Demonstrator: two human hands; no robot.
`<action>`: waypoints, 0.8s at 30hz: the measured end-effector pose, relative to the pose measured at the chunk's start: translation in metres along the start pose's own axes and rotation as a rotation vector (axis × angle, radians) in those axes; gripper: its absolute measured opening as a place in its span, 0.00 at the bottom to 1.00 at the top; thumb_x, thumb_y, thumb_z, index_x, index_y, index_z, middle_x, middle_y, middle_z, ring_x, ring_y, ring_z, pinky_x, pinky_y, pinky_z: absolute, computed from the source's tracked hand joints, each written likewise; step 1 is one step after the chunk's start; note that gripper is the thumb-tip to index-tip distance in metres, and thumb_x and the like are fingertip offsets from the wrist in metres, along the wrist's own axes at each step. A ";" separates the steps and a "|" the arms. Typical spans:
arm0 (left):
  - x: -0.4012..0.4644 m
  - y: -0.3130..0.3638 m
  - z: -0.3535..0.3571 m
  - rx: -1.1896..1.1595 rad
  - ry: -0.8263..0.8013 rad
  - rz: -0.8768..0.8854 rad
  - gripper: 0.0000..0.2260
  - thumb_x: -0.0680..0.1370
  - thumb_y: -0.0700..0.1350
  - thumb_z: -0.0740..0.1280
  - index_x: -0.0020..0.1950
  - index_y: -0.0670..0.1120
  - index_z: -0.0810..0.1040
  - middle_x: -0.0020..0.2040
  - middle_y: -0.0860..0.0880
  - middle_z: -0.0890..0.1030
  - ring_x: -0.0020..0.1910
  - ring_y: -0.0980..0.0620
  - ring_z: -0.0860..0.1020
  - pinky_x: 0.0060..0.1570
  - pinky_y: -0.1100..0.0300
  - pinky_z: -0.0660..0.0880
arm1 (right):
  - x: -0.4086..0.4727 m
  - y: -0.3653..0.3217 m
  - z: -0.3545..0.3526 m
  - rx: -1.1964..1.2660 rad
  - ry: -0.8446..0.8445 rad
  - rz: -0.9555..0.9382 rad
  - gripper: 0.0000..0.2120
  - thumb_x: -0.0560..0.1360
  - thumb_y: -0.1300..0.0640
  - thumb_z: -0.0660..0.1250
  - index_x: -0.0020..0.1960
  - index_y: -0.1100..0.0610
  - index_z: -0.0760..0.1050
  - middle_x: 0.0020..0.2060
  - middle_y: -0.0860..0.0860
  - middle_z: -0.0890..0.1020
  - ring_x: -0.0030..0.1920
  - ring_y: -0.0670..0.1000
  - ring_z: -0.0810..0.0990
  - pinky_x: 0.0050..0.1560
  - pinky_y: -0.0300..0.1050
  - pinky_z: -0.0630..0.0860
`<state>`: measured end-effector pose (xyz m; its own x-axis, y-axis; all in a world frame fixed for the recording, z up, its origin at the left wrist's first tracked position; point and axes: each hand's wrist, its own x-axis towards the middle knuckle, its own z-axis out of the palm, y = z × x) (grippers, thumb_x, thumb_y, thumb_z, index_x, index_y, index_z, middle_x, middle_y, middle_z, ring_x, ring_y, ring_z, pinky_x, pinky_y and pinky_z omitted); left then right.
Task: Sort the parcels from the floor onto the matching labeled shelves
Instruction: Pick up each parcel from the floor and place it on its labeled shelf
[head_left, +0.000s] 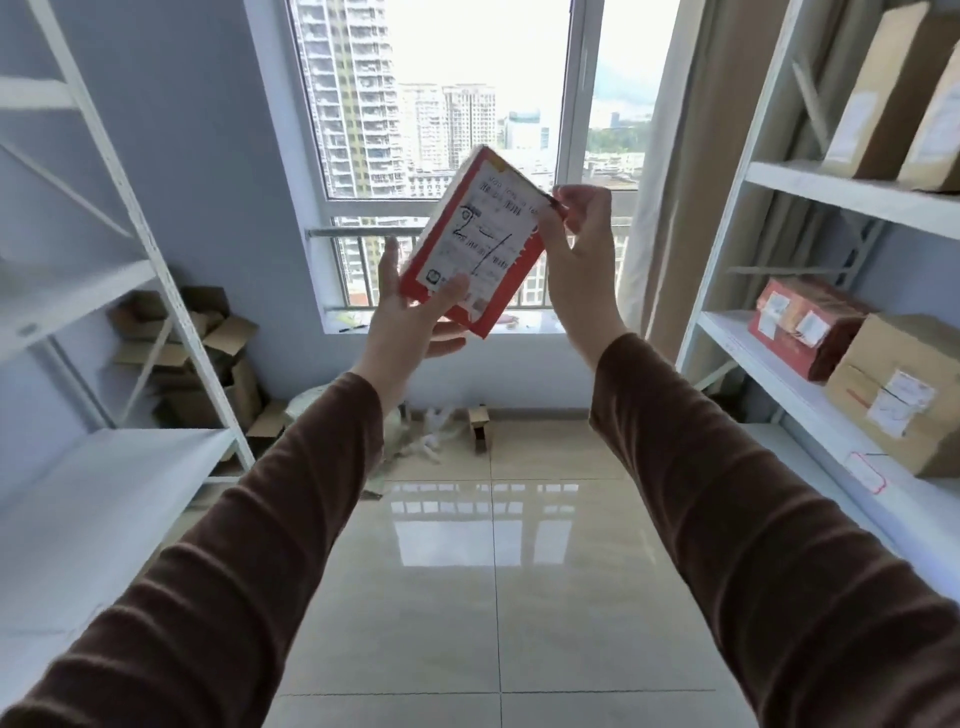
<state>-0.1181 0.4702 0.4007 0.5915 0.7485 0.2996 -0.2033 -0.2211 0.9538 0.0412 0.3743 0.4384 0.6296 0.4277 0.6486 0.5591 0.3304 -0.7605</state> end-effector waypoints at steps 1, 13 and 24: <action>0.004 0.001 -0.006 -0.033 0.020 -0.015 0.37 0.79 0.52 0.72 0.81 0.56 0.55 0.62 0.46 0.82 0.50 0.45 0.87 0.48 0.50 0.84 | 0.008 0.004 0.010 0.043 -0.024 0.017 0.17 0.82 0.52 0.65 0.65 0.62 0.67 0.61 0.54 0.77 0.61 0.46 0.78 0.60 0.40 0.78; 0.055 0.004 -0.128 -0.146 0.423 0.044 0.27 0.79 0.51 0.73 0.72 0.46 0.64 0.61 0.41 0.83 0.54 0.39 0.85 0.52 0.47 0.83 | 0.013 0.018 0.196 0.542 -0.711 0.191 0.26 0.83 0.59 0.66 0.78 0.53 0.63 0.65 0.54 0.82 0.58 0.48 0.85 0.52 0.38 0.81; 0.070 0.038 -0.352 0.508 0.655 0.224 0.20 0.78 0.60 0.71 0.67 0.57 0.75 0.63 0.53 0.80 0.61 0.56 0.79 0.62 0.61 0.77 | 0.017 -0.027 0.429 0.746 -0.788 0.242 0.24 0.81 0.60 0.69 0.71 0.58 0.61 0.61 0.58 0.82 0.57 0.55 0.86 0.58 0.50 0.83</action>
<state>-0.3589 0.7337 0.4508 -0.0224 0.8293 0.5584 0.2054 -0.5428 0.8143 -0.1954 0.7335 0.4567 0.0107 0.8770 0.4804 -0.1641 0.4755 -0.8643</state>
